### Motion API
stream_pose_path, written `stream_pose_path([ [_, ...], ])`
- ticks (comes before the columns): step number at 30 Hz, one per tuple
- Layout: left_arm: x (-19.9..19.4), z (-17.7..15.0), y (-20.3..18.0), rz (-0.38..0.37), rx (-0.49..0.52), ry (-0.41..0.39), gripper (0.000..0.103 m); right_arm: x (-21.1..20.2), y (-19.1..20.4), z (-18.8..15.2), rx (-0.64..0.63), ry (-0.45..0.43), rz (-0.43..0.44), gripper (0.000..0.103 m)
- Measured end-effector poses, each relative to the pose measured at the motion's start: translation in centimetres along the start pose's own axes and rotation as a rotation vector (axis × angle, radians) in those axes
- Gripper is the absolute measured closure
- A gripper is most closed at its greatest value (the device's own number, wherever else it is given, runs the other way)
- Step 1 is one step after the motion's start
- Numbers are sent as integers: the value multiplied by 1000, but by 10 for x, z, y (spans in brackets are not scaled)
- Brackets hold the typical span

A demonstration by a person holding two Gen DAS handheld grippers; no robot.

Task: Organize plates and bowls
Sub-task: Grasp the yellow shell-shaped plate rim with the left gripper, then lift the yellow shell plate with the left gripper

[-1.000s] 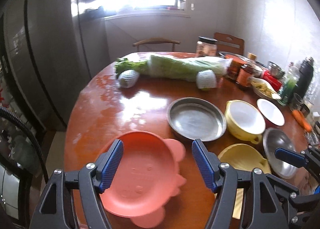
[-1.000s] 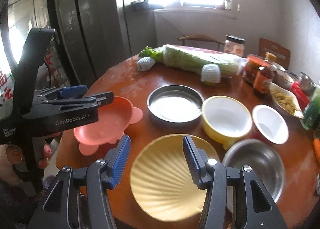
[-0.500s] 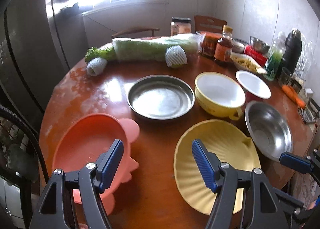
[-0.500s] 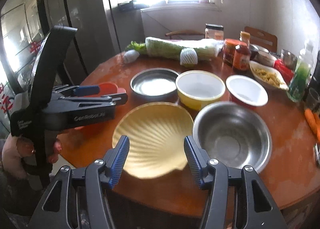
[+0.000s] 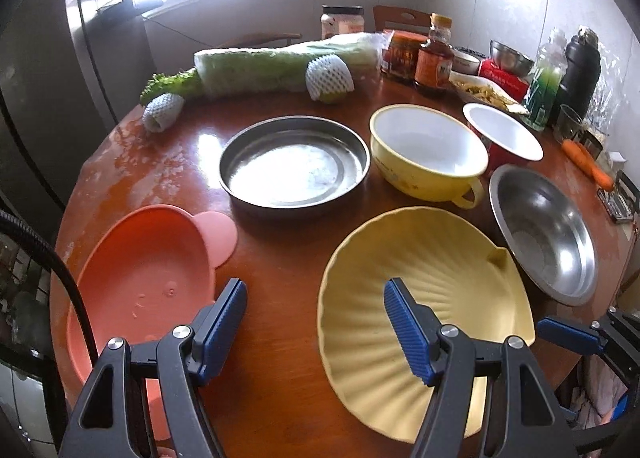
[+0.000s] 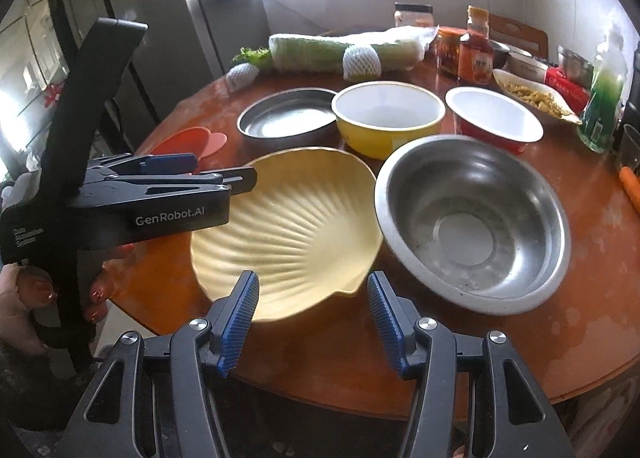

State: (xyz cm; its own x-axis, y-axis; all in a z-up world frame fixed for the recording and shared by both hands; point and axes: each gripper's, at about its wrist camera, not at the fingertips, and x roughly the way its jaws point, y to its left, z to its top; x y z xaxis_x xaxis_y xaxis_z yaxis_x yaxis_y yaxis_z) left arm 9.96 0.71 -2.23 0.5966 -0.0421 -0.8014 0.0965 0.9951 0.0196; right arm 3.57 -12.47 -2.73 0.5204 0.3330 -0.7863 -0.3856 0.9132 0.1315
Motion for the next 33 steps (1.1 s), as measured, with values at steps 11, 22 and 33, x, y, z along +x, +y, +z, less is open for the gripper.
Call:
stream_pose_path([
  [11,16,-1,-12,-19,46,39,40,18,-5,6,9,22,-7,46],
  [22,15,-5,-15,-22,66,53,50,22,-6,8,1,11,-10,57],
  [33,-11,-7,4,-13,34,12,50,12,12,13,-36,-18,28,57],
])
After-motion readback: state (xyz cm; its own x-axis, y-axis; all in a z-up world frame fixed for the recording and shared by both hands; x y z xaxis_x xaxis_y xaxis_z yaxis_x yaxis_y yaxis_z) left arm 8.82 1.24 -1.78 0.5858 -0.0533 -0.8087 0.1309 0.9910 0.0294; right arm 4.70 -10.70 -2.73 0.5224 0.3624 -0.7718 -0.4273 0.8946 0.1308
